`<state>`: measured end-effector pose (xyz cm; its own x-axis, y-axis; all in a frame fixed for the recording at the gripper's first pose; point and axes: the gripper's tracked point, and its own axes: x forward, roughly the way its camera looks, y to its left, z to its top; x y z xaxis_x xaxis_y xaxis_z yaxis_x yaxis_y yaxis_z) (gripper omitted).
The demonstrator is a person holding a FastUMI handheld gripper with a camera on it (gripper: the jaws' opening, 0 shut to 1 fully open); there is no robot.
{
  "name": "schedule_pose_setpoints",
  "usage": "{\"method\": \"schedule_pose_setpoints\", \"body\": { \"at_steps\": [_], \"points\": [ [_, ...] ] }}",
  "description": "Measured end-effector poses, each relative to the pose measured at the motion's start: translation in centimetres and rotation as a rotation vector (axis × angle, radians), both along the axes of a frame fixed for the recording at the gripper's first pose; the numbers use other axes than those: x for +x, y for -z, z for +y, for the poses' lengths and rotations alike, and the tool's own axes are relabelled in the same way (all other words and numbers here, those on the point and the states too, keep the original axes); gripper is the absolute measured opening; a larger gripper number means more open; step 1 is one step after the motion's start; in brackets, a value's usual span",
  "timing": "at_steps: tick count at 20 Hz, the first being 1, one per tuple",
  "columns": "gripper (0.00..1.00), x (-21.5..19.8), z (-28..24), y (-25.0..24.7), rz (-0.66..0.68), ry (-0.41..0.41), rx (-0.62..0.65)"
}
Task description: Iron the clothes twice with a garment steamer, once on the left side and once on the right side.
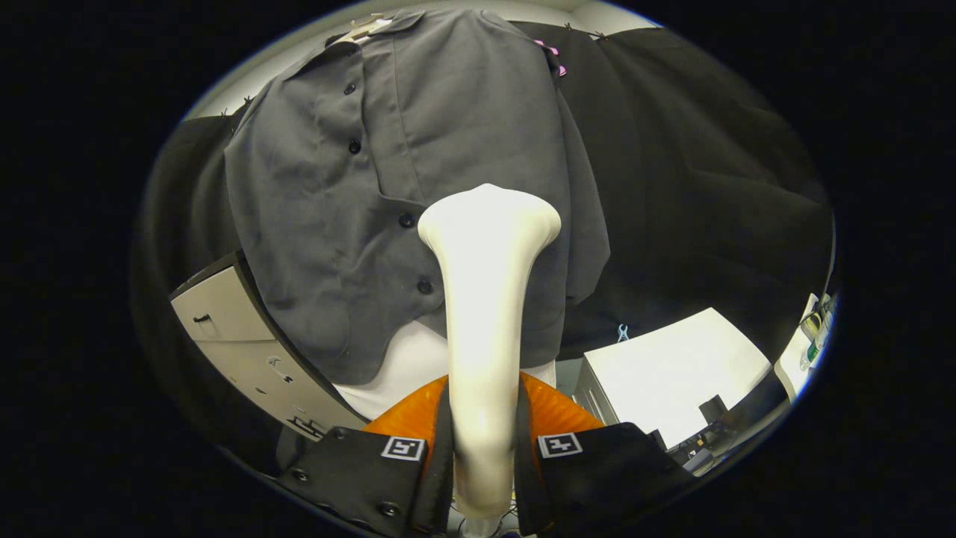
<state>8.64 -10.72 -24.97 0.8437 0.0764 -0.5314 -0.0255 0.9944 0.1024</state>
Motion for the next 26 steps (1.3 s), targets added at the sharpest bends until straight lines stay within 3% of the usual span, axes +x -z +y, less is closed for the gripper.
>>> {"method": "schedule_pose_setpoints", "body": {
  "at_steps": [19, 26],
  "points": [
    [0.41, -4.0, 8.6, -22.0, -0.418, -0.135, -0.035],
    [0.41, -5.3, 10.9, -25.3, -0.489, -0.174, -0.023]
  ]
}}
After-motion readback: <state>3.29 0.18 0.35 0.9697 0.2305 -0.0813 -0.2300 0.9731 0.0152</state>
